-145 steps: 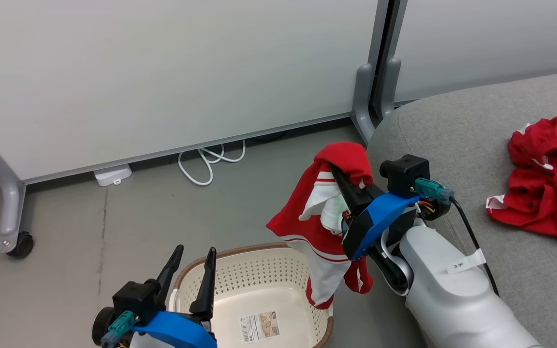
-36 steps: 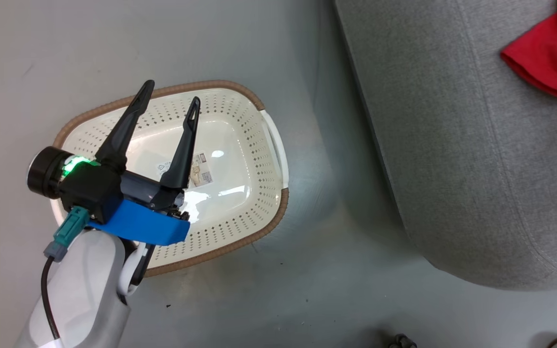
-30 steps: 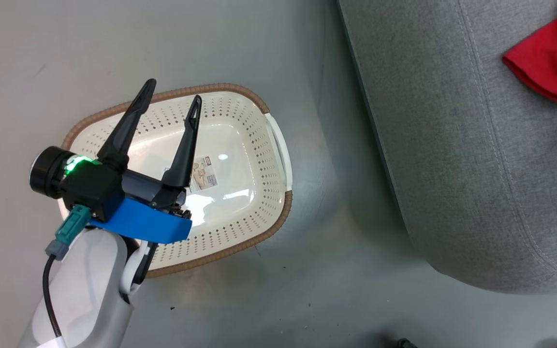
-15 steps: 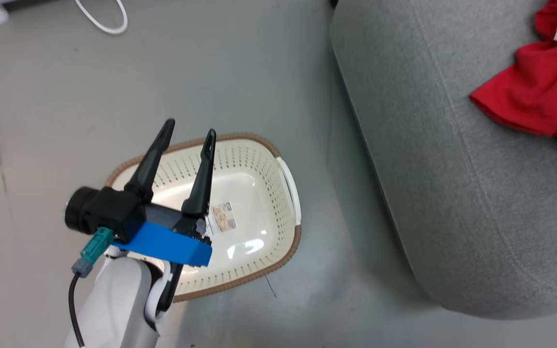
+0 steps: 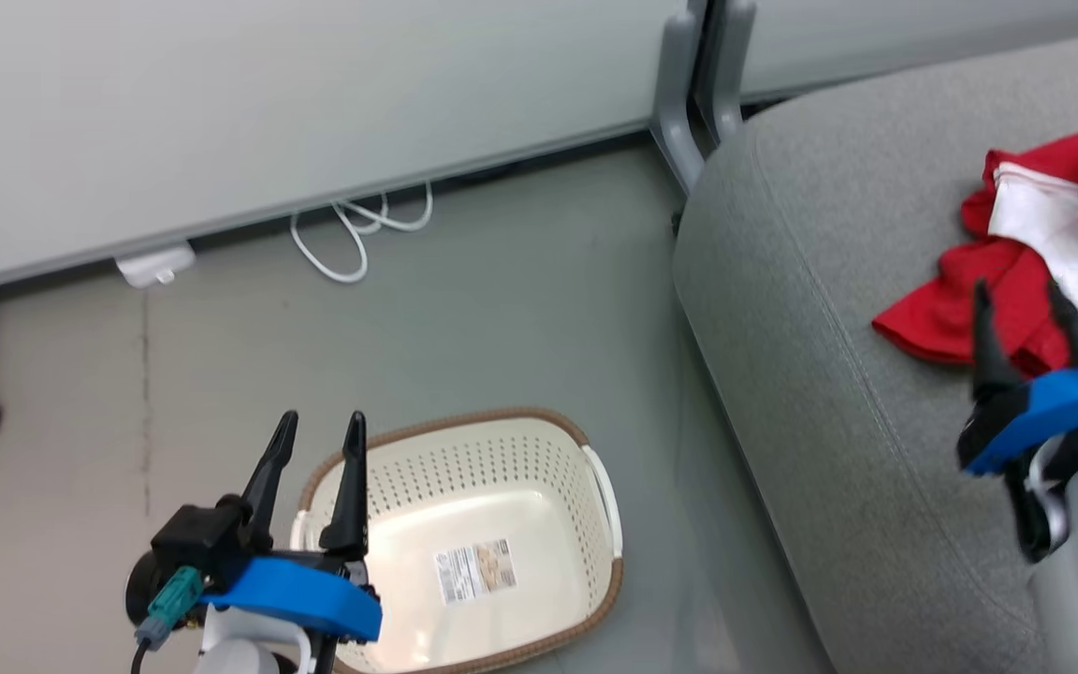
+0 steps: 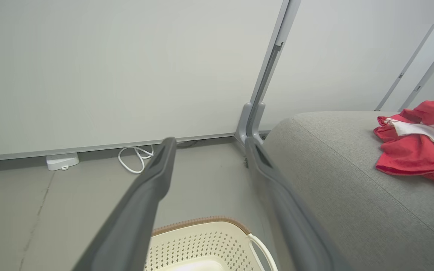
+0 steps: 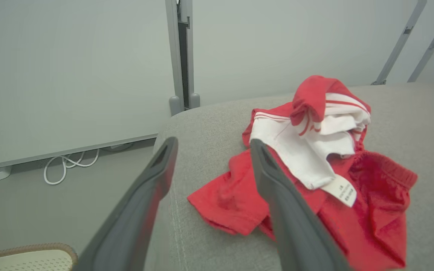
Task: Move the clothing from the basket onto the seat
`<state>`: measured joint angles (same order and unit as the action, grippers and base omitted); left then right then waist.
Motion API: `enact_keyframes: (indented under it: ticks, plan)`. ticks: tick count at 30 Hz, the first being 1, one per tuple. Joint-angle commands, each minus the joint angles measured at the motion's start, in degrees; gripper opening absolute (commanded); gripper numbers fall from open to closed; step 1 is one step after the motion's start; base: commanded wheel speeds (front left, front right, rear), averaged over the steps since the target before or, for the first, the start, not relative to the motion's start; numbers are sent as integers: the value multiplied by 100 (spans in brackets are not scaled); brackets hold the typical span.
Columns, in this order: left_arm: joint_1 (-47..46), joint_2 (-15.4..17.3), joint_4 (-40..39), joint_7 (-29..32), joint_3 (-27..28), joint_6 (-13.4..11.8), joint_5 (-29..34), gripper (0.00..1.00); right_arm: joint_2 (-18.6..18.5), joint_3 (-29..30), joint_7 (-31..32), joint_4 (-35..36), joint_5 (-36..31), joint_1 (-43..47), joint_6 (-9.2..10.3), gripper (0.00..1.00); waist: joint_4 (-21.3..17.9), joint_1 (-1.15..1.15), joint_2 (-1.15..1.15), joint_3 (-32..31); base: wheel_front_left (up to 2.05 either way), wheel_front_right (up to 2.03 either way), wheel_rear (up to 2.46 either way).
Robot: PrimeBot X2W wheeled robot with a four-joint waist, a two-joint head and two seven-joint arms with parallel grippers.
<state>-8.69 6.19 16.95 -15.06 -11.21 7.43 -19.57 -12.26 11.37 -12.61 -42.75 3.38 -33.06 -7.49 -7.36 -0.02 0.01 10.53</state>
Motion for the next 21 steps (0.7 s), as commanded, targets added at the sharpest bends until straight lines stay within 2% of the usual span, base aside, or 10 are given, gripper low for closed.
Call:
enact_keyframes:
  ticks: [1,9,21]
  plan:
    - [168,-51,51,-16,107,1,14,100,107,-194,37,246,124,374,-1,100,225,2,-1,-454,0,0,0]
    - [679,-210,130,-16,494,1,29,100,416,-738,292,1248,473,1477,-1,100,402,2,-1,-1034,0,0,0]
    - [963,-285,153,-17,654,1,14,100,776,-1154,612,2226,548,2402,-1,100,702,2,-1,-1239,0,0,0]
